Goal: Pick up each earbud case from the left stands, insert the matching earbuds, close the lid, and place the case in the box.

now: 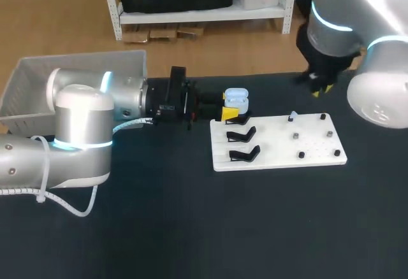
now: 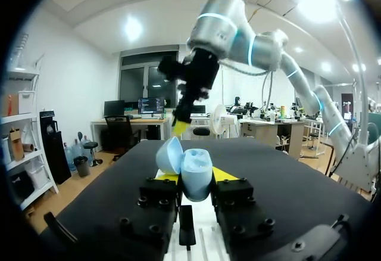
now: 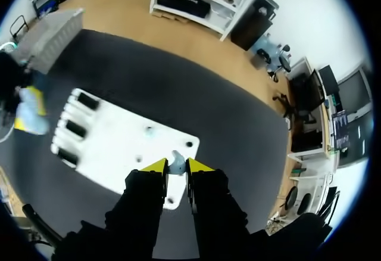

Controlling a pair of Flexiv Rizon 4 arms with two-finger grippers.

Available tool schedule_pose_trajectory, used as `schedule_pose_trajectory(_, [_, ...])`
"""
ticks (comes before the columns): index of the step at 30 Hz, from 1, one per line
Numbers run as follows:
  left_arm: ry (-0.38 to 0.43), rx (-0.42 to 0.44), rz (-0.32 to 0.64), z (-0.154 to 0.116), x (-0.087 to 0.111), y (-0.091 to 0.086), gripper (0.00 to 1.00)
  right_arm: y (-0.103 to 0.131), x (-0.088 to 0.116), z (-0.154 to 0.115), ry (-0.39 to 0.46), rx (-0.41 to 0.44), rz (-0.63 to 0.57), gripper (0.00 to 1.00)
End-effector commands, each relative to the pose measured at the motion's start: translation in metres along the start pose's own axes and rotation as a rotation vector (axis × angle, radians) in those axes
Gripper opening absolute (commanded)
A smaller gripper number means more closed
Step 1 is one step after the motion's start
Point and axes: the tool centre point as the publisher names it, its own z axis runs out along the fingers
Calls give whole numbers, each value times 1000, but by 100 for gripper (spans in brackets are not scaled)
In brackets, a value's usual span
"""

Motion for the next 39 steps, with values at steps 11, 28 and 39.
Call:
schedule_pose_trajectory(11, [-5,-4,4,0,1,-1,0,84,9,-100,41,-29,-13,0])
schedule_pose_trajectory(28, [-5,-4,4,0,1,-1,0,94,14,-101,33,-38,-31,0])
schedule_pose_trajectory(39, [-5,-4,4,0,1,-1,0,110,-14,-88,244,-74,320,0])
